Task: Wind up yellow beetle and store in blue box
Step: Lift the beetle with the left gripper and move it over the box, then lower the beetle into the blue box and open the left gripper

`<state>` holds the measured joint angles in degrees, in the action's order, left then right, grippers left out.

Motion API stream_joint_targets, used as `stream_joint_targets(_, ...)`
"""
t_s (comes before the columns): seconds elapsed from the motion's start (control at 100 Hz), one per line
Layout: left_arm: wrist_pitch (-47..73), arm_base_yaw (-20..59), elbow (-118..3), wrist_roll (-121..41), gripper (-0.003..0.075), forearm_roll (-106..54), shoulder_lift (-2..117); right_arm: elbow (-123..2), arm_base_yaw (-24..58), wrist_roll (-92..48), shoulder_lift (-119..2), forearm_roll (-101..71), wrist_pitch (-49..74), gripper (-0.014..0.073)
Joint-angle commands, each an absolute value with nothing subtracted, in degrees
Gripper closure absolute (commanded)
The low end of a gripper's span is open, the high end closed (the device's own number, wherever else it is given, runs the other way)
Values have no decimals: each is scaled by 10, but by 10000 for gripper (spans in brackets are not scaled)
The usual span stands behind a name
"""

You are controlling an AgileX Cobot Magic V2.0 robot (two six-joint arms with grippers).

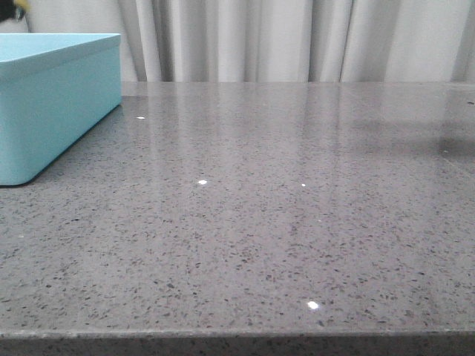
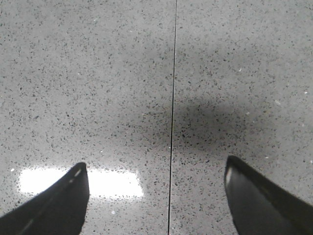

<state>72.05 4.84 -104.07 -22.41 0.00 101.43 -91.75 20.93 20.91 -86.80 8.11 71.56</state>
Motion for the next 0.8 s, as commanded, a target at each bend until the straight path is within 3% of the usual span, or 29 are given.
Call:
stream_joint_targets(0.0,682,38,-1015,-217,468,-7,987,-930,209,204,-845,93,720,24)
stream_joint_targets(0.26,601,33,-906,-217,468,-8,994,-930,209,204,-845,93,713,24)
stream_joint_targets(0.52,586,33,-885,-223,461,-8,994,-930,209,204,-845,93,713,24)
stream_joint_targets(0.79,586,33,-885,-223,248,-8,994,-930,209,204,-845,93,716,24)
